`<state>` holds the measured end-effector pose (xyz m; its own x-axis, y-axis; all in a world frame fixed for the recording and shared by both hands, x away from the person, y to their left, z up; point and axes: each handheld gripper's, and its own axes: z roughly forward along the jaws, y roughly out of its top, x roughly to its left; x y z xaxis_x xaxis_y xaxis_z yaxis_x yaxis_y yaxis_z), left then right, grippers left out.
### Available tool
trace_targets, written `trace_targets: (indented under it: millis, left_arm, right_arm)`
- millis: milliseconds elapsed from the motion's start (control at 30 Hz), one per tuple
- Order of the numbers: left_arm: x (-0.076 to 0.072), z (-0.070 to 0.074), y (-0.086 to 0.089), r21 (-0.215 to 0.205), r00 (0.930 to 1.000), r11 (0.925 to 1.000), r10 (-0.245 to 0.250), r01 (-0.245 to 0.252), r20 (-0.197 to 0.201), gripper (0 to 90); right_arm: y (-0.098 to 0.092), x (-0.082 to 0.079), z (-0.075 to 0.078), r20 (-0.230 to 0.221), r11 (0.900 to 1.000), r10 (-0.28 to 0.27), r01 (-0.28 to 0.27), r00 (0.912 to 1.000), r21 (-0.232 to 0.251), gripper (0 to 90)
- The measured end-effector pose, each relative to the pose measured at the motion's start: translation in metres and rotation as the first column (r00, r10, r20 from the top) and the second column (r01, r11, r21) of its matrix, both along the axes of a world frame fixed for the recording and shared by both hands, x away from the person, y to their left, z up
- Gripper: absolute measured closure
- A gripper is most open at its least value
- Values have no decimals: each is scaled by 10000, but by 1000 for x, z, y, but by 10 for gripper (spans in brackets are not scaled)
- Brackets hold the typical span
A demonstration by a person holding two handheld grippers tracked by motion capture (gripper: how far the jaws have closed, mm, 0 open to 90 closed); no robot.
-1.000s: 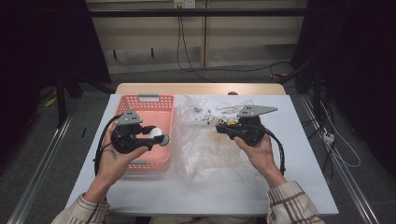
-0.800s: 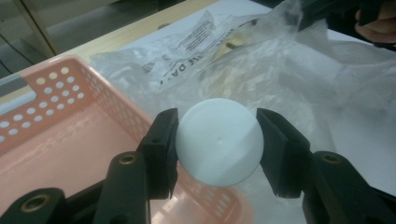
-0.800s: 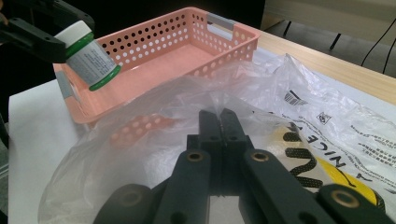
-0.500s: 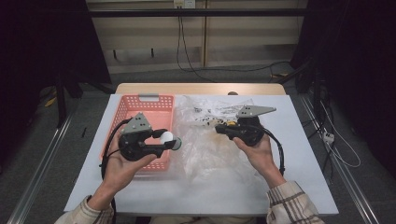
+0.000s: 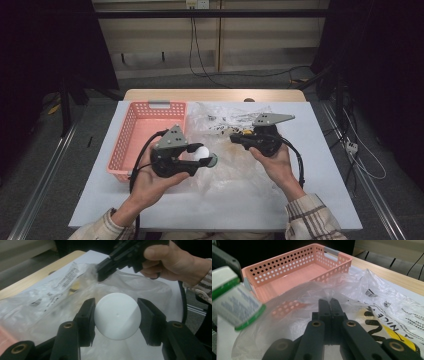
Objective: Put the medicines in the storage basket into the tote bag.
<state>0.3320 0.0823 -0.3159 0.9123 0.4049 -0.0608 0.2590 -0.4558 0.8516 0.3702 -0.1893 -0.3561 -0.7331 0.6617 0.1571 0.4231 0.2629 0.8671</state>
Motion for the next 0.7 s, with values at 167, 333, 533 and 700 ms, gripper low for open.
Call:
trace_targets:
  millis: [167,333,533,700]
  left_arm:
    - [4,-12,-21,50,9991,9998,-211,213,-371,511]
    - [9,-25,-30,336,9979,9993,-153,174,-623,511]
    - [12,-37,-44,559,9969,9982,-195,238,-761,511]
    - [22,-51,-56,692,9955,9976,-16,82,-949,510]
  right_arm:
    - [-1,0,0,24,10000,-8,8,10000,10,900]
    - [0,0,-2,-18,10000,8,-8,10000,-55,900]
    - [1,1,-3,-56,10000,22,-23,10000,-47,900]
    - [2,1,-5,-95,10000,20,-21,10000,-86,900]
